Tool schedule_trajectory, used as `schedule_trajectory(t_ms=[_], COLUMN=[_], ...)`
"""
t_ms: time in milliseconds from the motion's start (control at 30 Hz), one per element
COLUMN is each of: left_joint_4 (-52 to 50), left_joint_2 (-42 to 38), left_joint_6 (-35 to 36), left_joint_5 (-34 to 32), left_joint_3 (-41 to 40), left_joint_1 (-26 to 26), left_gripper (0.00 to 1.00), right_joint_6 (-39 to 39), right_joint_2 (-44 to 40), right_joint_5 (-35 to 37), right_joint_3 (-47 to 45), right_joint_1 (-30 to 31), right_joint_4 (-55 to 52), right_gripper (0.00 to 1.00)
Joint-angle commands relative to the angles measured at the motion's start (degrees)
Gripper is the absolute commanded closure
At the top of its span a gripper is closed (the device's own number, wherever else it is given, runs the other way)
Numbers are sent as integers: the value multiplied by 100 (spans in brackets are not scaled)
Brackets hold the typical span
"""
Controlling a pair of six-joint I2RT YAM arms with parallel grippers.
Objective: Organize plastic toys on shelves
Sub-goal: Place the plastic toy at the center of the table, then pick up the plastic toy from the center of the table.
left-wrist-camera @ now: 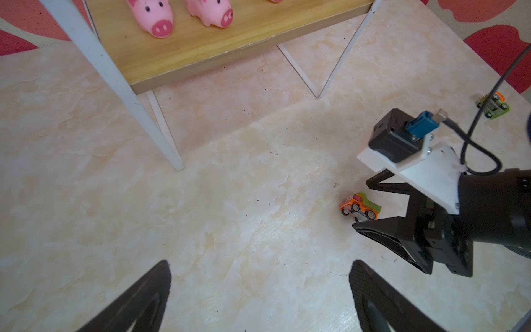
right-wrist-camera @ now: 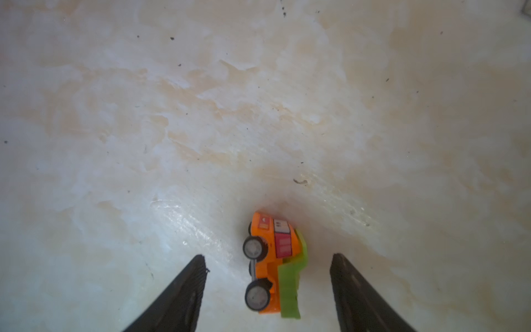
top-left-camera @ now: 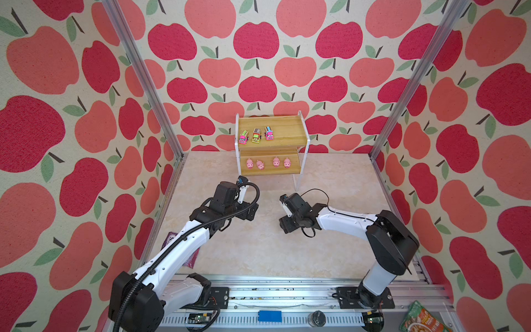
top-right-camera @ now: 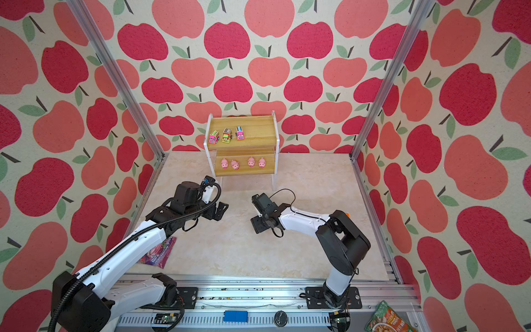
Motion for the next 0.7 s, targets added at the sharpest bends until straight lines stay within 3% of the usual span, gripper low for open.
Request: schedule_trajectory(t_ms=[0, 200, 333, 467, 667], left_joint_4=[-157, -495, -1169, -1779, -2760], left_joint_2=[79, 809, 1540, 2320, 3614], left_joint_6=[-156, -825, -1536, -2716, -5054], left_joint_5=[-48, -185, -773, -1263, -1282], left_joint_3=[-33, 379, 1106, 1903, 3140], left_joint_1=[10, -592, -1219, -1771, -2184], left_gripper=[1, 1, 1, 1, 1], right_joint_6=[73, 324, 511, 679, 676], right_joint_2=[-563, -1264, -1555, -1801, -2240], right_joint_5=[-207, 131, 244, 328, 520], right_joint_3=[-374, -834, -1090, -1412, -1685], right_joint_1=[-294, -926, -1366, -1762, -2026], right_joint_4=[416, 251, 210, 272, 345], right_gripper=[27, 27, 28, 28, 29])
